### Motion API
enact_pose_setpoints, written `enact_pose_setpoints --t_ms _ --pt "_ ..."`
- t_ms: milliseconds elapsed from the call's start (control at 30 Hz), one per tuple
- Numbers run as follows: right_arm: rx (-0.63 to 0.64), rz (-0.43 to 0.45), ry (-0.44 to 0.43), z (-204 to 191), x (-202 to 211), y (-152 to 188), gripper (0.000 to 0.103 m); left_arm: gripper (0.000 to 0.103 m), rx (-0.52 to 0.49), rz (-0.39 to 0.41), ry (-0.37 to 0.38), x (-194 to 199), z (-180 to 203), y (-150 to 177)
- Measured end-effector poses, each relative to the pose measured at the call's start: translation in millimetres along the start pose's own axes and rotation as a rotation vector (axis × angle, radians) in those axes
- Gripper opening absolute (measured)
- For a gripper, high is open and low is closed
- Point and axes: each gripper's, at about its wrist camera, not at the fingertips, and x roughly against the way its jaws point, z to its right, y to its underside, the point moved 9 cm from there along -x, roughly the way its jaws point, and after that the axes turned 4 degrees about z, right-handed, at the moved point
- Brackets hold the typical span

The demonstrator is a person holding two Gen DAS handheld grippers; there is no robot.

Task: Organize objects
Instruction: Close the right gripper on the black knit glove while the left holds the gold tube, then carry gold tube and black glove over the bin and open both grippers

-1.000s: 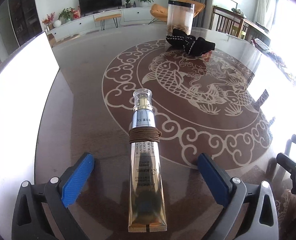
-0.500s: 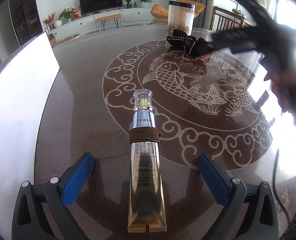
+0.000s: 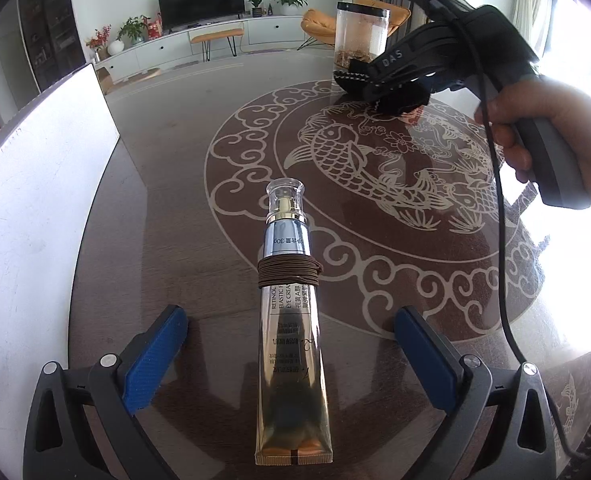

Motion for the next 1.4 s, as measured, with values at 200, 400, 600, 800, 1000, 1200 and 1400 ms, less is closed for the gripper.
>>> enact_pose_setpoints --t_ms 200,400,600,800,1000,1200,1400 --pt "-0.043 0.035 -0.109 -3 40 58 0.043 0.103 -0.002 -0.002 0.007 0 0 0" --pt "-0.076 0.042 -0.164 -4 116 179 0.043 0.095 -0.087 0.004 0.074 8 16 5" --pt "-0.066 0.062 -0.122 -5 157 236 0.045 0.082 -0.090 0.026 0.072 1 13 -7" --pt "0.012 0.074 -0.071 0 178 235 0.089 0.027 -0.033 0.055 0.092 0 2 -18" --pt "0.159 -0.006 -0.156 -28 154 237 0.073 0.027 0.030 0.131 0.154 34 0 -3" --pt "-0.025 0.046 -0.181 -13 177 241 0.032 0.027 0.084 0.307 0.269 116 -2 13" --pt "0.045 0.158 -0.243 -63 245 200 0.032 0.027 0.181 0.523 0.297 232 -57 4"
